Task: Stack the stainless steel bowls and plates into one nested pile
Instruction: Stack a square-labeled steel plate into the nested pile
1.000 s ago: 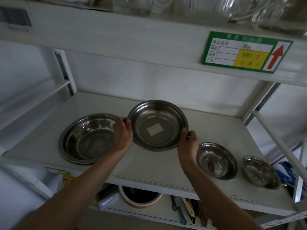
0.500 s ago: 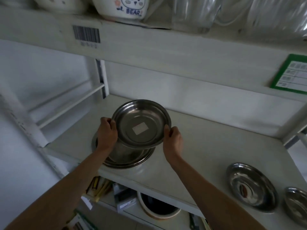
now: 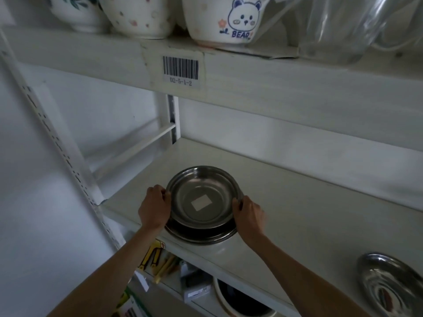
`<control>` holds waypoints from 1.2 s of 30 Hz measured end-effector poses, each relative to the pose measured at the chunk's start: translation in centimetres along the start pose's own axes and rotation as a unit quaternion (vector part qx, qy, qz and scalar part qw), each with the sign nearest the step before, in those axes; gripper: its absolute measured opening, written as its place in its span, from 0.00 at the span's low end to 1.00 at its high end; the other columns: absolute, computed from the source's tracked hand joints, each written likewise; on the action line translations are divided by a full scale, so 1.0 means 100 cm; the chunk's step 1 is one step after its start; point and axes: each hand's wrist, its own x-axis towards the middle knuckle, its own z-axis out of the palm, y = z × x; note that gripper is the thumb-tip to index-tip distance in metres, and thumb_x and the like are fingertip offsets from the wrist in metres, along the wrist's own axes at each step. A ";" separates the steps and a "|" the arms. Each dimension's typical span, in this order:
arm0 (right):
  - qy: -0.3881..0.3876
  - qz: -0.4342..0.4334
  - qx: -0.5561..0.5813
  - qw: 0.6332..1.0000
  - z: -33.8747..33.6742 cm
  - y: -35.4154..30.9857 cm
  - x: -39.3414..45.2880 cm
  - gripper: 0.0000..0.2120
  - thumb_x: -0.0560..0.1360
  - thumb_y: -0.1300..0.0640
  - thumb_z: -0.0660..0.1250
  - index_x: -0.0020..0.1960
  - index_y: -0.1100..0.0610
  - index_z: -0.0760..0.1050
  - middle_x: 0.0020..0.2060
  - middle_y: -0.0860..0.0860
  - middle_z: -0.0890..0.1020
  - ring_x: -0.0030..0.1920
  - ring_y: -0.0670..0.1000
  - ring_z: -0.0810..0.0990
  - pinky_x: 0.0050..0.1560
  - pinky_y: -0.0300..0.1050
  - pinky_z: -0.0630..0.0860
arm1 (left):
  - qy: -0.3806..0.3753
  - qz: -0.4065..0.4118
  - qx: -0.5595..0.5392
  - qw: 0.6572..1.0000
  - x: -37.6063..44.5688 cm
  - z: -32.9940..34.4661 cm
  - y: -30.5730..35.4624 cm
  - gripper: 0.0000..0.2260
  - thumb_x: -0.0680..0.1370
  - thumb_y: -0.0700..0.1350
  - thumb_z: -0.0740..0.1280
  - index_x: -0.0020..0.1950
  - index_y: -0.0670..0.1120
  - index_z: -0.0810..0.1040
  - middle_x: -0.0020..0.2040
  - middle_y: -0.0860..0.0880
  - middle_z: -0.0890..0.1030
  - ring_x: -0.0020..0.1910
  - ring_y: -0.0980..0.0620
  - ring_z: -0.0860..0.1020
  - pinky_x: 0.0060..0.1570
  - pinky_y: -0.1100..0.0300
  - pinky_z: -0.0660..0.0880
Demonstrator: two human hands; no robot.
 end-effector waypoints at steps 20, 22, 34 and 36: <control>-0.080 -0.066 -0.215 0.971 -0.003 0.002 0.014 0.20 0.79 0.45 0.52 0.54 0.56 0.78 0.50 0.56 0.84 0.50 0.59 0.83 0.44 0.46 0.72 | -0.012 0.087 0.120 0.989 0.001 0.011 -0.012 0.05 0.79 0.46 0.62 0.49 0.46 0.75 0.46 0.48 0.76 0.35 0.53 0.76 0.34 0.61 0.72; -0.087 -0.067 -0.218 0.970 -0.003 0.002 0.015 0.21 0.79 0.43 0.53 0.54 0.56 0.77 0.50 0.56 0.84 0.50 0.59 0.82 0.45 0.46 0.73 | -0.013 0.089 0.112 0.990 0.003 0.010 -0.012 0.04 0.79 0.46 0.62 0.49 0.46 0.74 0.47 0.48 0.76 0.36 0.52 0.76 0.35 0.59 0.74; -0.087 0.199 0.064 0.974 0.013 0.012 0.015 0.32 0.75 0.33 0.57 0.59 0.61 0.69 0.59 0.59 0.77 0.59 0.60 0.77 0.54 0.52 0.73 | -0.105 -0.058 -0.039 0.992 0.024 0.016 -0.027 0.20 0.78 0.52 0.64 0.64 0.41 0.73 0.57 0.41 0.78 0.53 0.41 0.80 0.46 0.54 0.75; -0.132 0.259 0.162 0.943 0.020 0.016 0.019 0.34 0.75 0.32 0.54 0.56 0.64 0.73 0.58 0.62 0.79 0.58 0.61 0.79 0.56 0.52 0.74 | -0.134 -0.097 -0.139 0.976 0.026 0.020 -0.027 0.12 0.78 0.51 0.65 0.46 0.43 0.77 0.42 0.43 0.81 0.49 0.39 0.81 0.41 0.58 0.74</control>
